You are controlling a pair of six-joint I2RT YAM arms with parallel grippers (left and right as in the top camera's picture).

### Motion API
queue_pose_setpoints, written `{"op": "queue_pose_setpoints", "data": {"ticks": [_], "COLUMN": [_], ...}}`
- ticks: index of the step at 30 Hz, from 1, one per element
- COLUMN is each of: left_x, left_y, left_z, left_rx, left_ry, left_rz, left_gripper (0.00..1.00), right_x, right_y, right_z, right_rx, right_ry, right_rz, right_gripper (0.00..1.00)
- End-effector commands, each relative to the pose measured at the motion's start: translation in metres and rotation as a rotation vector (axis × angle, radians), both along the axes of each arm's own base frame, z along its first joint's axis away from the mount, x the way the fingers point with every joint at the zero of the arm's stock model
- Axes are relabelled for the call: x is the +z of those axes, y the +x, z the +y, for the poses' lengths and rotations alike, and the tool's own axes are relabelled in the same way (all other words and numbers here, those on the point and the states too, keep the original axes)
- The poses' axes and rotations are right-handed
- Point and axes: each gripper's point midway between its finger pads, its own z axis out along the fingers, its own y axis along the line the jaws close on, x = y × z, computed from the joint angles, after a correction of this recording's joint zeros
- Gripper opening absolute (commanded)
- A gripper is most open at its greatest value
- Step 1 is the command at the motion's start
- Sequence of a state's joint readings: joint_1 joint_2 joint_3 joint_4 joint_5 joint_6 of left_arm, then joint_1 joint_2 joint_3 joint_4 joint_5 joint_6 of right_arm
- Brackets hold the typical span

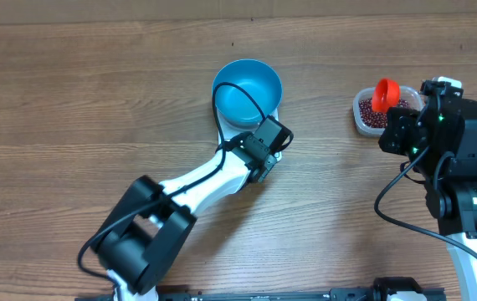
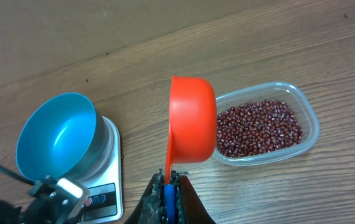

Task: Scoop item into bowl and weigh 150g on scale
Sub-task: 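Pull the left gripper back from the scale buttons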

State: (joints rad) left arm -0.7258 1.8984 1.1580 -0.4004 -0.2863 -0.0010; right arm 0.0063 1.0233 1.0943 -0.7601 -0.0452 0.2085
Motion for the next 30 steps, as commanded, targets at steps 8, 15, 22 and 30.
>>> {"op": "queue_pose_setpoints", "data": {"ticks": [8,15,22,30], "left_x": [0.121,0.153,0.187,0.184], "left_y": [-0.031,-0.053,-0.073,-0.079], "left_z": [0.005,0.025,0.023,0.026], "left_rx": [0.068,0.191,0.261,0.260], "left_ry": [-0.201,-0.299,-0.494,-0.481], "left_rz": [-0.104,-0.089,-0.059,-0.033], "left_gripper": [1.00,1.00,1.00,1.00], "right_x": [0.014,0.012,0.011,0.011], "right_y": [0.001,0.000,-0.001,-0.001], "right_z": [0.000,0.000,0.000,0.000], "right_rx": [0.000,0.000,0.000,0.000], "right_ry": [0.001,0.000,0.000,0.000], "right_rz": [-0.035,-0.027,-0.020,-0.020], "right_gripper": [0.04,0.04,0.04,0.04]}}
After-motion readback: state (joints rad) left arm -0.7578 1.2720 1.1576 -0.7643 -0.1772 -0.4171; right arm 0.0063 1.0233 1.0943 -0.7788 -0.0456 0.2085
